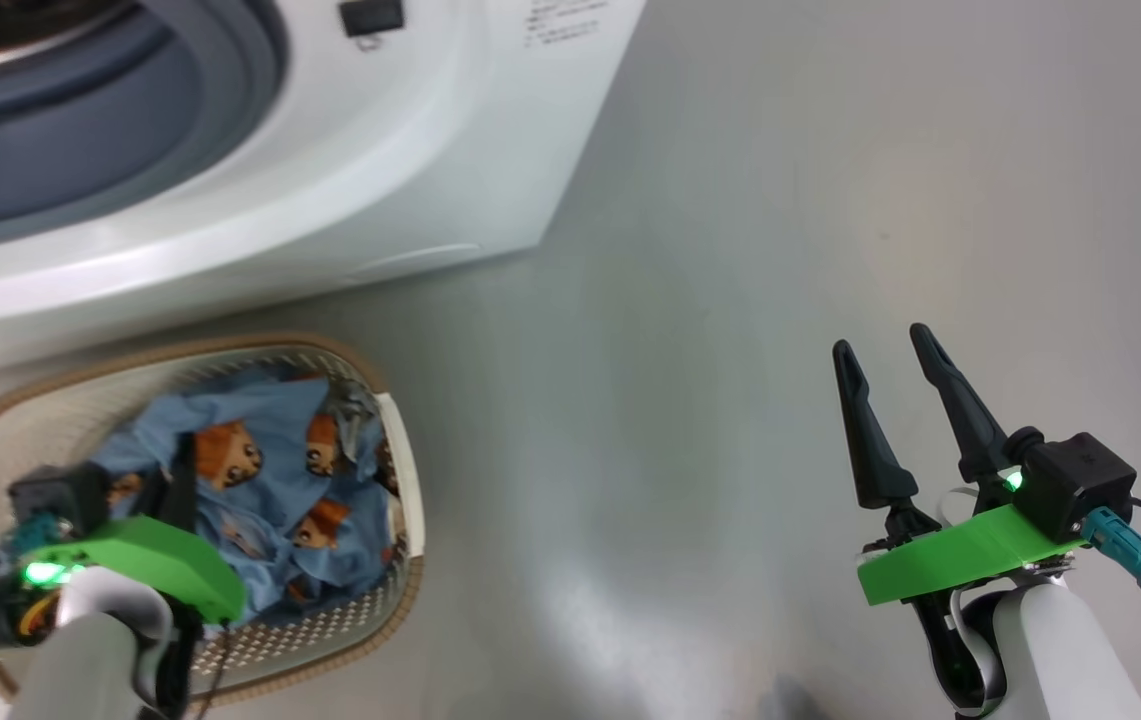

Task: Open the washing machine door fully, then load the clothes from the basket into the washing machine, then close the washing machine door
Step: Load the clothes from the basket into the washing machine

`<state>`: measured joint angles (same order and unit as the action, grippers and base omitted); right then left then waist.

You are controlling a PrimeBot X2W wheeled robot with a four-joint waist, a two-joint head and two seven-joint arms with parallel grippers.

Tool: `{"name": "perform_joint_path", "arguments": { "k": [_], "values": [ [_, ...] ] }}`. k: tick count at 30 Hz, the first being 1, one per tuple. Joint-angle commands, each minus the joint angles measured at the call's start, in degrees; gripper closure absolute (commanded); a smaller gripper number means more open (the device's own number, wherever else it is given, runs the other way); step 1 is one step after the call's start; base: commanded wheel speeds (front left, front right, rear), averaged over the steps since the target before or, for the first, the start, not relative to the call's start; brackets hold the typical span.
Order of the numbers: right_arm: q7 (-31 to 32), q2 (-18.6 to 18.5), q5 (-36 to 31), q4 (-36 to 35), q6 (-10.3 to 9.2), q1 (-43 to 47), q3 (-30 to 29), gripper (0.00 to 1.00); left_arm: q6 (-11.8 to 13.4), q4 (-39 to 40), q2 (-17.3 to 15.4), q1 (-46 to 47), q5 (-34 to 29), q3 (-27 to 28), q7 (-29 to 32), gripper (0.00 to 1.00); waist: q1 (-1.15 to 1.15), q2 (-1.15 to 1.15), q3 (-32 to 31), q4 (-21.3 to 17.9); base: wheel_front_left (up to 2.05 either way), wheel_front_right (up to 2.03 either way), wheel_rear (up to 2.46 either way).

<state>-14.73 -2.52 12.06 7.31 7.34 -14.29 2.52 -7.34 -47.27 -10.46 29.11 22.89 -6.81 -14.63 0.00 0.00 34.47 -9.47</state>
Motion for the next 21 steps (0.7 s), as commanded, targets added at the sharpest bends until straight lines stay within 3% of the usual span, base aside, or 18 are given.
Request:
{"name": "perform_joint_path", "arguments": {
  "k": [1, 21],
  "values": [
    [-0.3, -0.4, -0.9, -0.8, 0.14, 1.3, 0.7, 0.0, -0.1, 1.4, -1.0, -2.2, -0.2, 1.5, -0.4, 1.0, 0.0, 0.0, -2.8, 2.2, 0.0, 0.0, 0.0],
    [-0.3, -0.4, -2.8, 1.5, 0.14, 4.4, -1.4, 0.0, -0.1, 18.9, 2.1, -11.5, -0.3, 4.1, -0.4, 1.0, 0.0, 0.0, -15.3, 6.6, 0.0, 0.0, 0.0]
  ]
}}
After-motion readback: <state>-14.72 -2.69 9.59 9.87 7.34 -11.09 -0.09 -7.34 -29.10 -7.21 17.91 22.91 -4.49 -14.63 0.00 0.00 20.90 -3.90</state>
